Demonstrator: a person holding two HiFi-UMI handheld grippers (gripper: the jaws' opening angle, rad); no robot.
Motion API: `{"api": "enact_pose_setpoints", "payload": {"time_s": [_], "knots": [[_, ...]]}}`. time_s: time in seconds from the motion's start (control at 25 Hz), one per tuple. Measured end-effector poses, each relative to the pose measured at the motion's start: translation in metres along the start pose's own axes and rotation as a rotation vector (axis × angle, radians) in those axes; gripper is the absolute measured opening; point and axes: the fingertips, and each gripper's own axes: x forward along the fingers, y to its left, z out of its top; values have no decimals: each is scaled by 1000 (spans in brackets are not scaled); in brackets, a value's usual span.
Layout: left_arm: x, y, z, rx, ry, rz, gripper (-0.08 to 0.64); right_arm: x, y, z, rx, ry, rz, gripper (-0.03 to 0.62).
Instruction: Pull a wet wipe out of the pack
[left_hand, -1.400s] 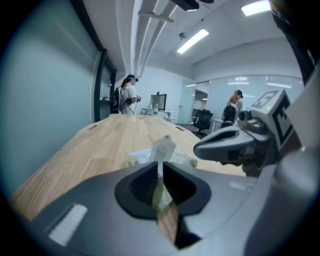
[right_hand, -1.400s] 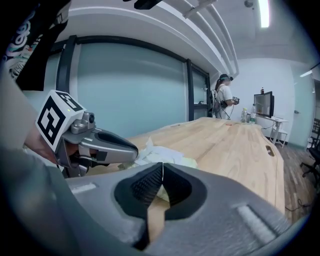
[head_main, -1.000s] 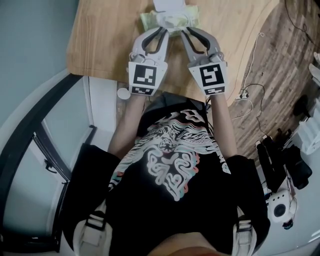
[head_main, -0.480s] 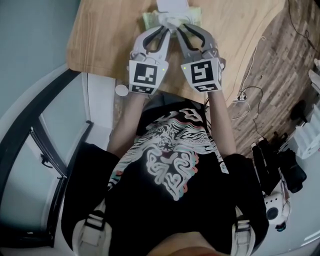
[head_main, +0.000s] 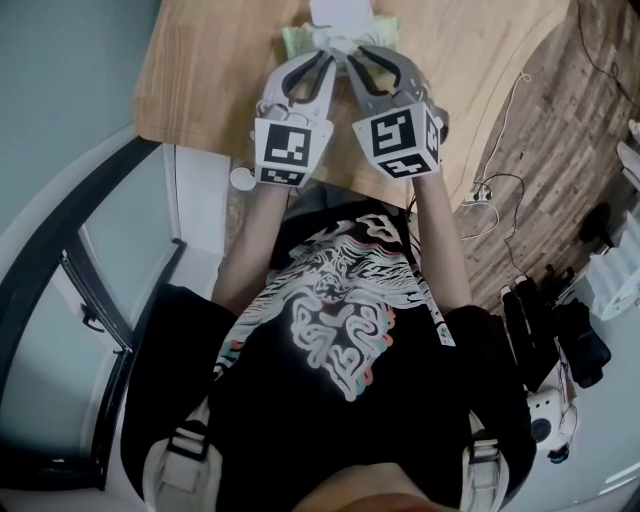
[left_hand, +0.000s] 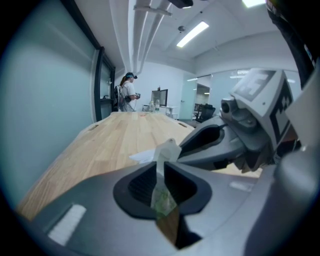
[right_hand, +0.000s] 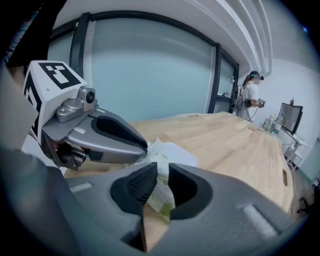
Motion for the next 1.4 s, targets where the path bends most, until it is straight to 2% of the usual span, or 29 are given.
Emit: {"api": "enact_pose_setpoints", "payload": {"time_s": [0.4,0.56,0.72,0.92,1.4], "knots": [[2,7,3,-14,-2,9,9,12,-3,4,52,23,59,71],[3,9,4,-22,-4,13,9,15,-4,4,84,17,59,71],[4,13,3,-27,-5,16,9,17,-8,2,75,19,51,70],[3,15,-1,-35,-1,17,9,20,-7,3,132,4,61,71],[2,15,-4,-44,-1,14,9,21,-8,3,63,25,76,67]]}}
